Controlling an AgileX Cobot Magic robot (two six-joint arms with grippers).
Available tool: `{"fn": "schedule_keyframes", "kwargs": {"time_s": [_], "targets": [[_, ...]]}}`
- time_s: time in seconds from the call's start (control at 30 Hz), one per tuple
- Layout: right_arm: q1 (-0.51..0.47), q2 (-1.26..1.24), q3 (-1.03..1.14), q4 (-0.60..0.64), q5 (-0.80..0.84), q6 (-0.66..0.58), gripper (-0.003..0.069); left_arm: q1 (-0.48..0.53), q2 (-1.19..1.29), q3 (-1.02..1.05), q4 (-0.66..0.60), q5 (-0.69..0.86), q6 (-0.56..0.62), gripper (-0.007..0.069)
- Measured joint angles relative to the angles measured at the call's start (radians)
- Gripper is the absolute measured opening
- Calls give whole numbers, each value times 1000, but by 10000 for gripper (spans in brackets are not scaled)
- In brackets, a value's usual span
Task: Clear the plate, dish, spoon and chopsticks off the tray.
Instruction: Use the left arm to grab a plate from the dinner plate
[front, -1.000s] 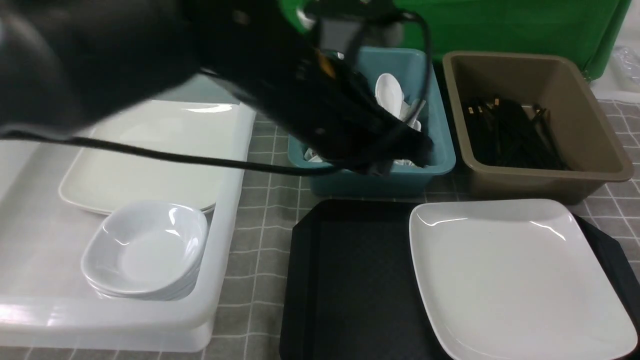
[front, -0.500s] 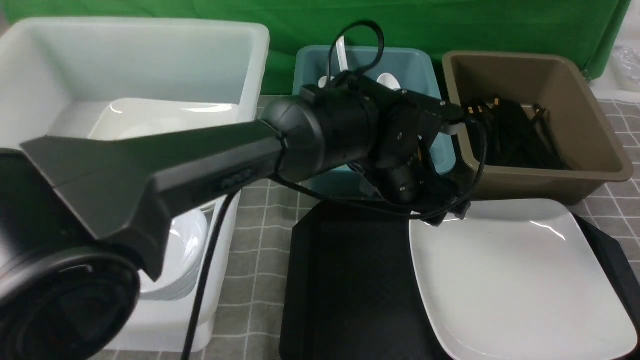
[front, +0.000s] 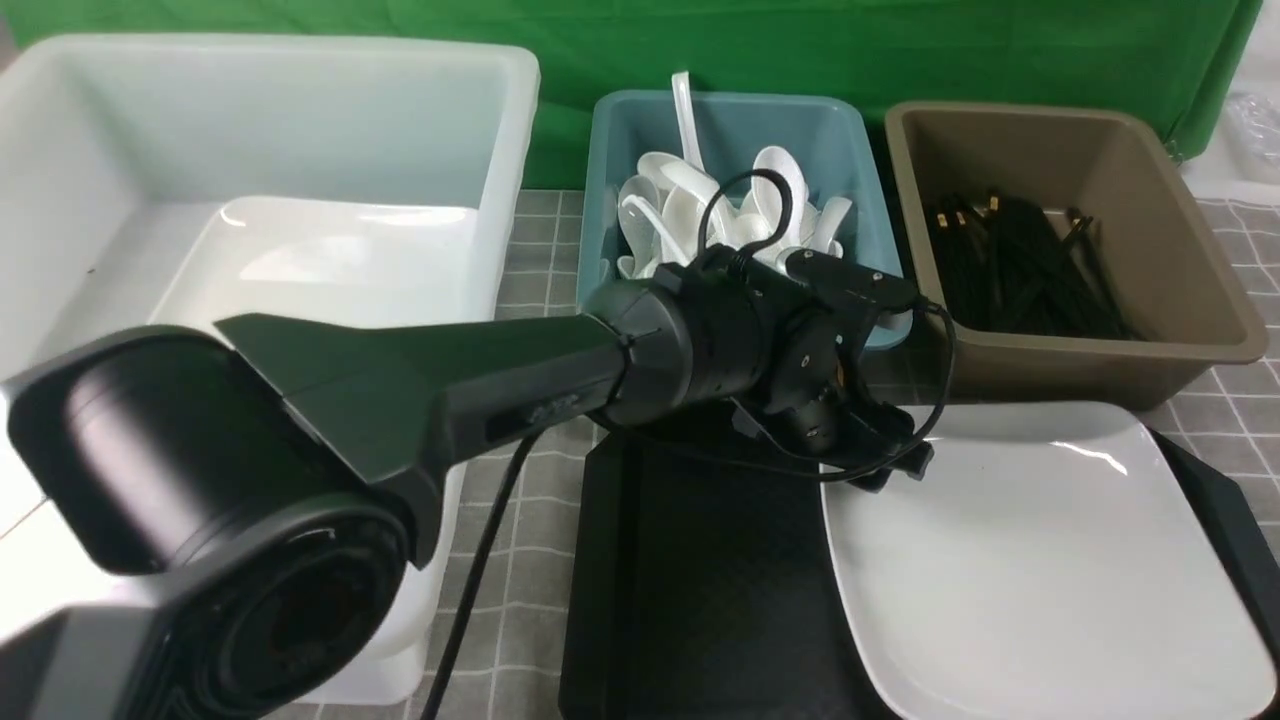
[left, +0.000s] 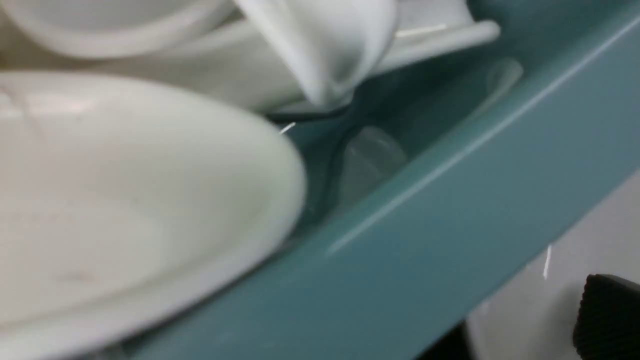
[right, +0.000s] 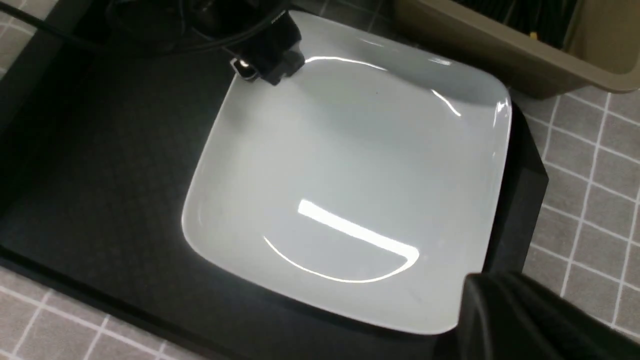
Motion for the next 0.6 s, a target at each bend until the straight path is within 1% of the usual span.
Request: {"fn": "schedule_keyframes", "kwargs": {"time_s": [0.07,0.13,0.17,0.2,0.23,0.3,0.33,0.47,0.57,0.6], "targets": [[0,0,0,0,-7,-1,35,0,4,0,-6,-5,-1,465],[0,0,0,0,-27,-4,36,-1,6,-1,-13,-20,-3,383],[0,0,0,0,-29,-4,36,-1,6,-1,-13,-20,-3,383],[0,0,0,0,-35,-8,36,-2,7,-3,-18,-28,-14,280],[0,0,0,0,-37,-10,36,0,7,-7,-26,-28,-21,221],[0,0,0,0,-41,-13,37,2,3,-9,-35,-20,-30,155],[0,0,0,0,-42,-13,37,3,-3,-11,-38,-6,-34,142],[0,0,0,0,-46,-13,37,2,-40,-9,-29,131,-30,138],[0,0,-2,0,-72,-15,37,1,-106,-2,-23,214,15,106],[0,0,-1,0,-73,-15,37,1,-107,-1,-23,218,18,103]]}}
